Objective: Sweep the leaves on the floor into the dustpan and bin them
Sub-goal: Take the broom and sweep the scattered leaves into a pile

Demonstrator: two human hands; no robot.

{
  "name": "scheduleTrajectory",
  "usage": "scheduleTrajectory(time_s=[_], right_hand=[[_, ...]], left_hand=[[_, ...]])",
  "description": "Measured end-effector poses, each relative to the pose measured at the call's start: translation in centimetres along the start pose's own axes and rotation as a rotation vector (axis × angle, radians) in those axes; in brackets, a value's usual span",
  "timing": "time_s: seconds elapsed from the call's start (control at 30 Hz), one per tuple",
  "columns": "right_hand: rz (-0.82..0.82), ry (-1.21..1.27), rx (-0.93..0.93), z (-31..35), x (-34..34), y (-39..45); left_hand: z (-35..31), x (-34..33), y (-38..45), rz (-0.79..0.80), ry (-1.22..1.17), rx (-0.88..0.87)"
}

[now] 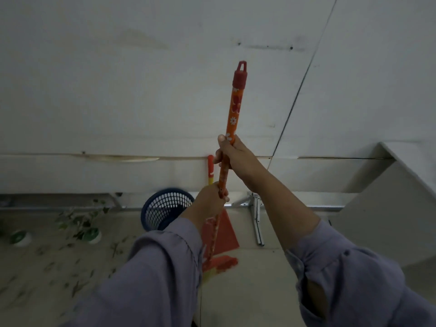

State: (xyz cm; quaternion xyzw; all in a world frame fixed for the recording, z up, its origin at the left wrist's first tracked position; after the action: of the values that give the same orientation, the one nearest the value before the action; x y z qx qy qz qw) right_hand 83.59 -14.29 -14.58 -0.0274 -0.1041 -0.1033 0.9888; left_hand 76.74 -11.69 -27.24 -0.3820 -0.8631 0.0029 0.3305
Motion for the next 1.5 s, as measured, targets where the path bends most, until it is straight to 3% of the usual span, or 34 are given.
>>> scheduleTrajectory(time_s=[0.3,0.57,0.97,1.07,1.2,1.33,1.5], right_hand=[[0.377,0.018,-0.143,-2.1,-13.9,-4.5],[0.694,0.269,-0.331,-1.2,-27.5,-6.4],[1.191,-0.125,-0.663,1.2,-50.6,-9.6],[1.359,-0.383,-0.771,-0.1,-56.1,-11.2],[1.327,-0.374,-0.794,-1.0,-62.6,-11.1],[1.272,-0.330,-0.834,-1.0,-67.3,-11.5],[1.144,-0.482,-0.604,-0.9,-72.2,-9.1]], left_hand=[[9.9,4.6,-14.0,-0.202,0.127,0.245],[19.1,11.1,-25.5,-0.284,0.295,0.448],[34.2,24.2,-39.1,-0.331,0.469,0.497],[37.9,27.1,-41.3,-0.326,0.543,0.499],[41.6,30.7,-43.9,-0.373,0.618,0.483],[45.8,33.3,-46.1,-0.418,0.481,0.473],[50.4,34.8,-46.8,-0.482,0.282,0.518]])
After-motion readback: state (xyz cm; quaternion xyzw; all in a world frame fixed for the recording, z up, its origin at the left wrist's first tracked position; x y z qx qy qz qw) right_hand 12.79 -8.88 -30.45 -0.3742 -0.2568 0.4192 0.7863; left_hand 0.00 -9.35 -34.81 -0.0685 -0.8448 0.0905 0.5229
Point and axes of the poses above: each hand's wrist, its own y-axis towards the middle knuckle, its own x-axis out of the back of the hand, z = x × y, the point moved 8 cm from there along y, towards the middle knuckle, and after that the axes turned 4 degrees about z, right-handed, at the moved point
